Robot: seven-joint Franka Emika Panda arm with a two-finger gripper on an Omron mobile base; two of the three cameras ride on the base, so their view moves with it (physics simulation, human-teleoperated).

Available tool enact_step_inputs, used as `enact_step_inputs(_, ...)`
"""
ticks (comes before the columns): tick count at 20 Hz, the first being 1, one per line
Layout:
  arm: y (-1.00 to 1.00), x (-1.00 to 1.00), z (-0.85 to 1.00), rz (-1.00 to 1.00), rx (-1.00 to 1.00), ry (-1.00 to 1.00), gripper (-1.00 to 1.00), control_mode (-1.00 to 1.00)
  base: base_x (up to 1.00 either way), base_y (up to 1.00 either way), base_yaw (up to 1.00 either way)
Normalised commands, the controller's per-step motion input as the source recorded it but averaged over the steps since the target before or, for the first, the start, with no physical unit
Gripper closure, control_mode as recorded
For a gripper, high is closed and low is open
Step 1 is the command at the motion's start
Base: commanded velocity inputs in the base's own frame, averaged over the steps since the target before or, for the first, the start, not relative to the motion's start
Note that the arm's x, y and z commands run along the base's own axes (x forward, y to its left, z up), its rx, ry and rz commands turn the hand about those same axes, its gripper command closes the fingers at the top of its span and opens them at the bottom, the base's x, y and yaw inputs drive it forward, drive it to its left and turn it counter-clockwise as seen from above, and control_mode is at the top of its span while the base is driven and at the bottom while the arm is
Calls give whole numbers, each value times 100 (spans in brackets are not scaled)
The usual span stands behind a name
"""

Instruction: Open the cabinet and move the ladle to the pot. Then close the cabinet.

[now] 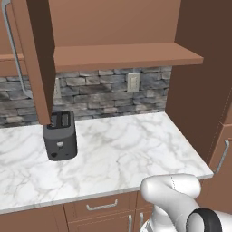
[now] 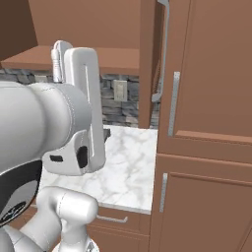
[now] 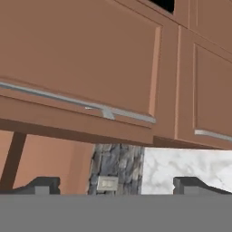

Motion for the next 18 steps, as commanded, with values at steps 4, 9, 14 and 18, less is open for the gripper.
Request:
enact_step_inputs(4,-29,0,0,0,1,-5,-100,-100,0,0,0)
enact_step_inputs(9,-46,7,0,0,0,-10,-100,-100,0,0,0)
enact_step_inputs(14,-38,23,0,0,0,-9,-100,-100,0,0,0)
enact_step_inputs(18,-28,48,-4,3,0,-4,-100,-100,0,0,0)
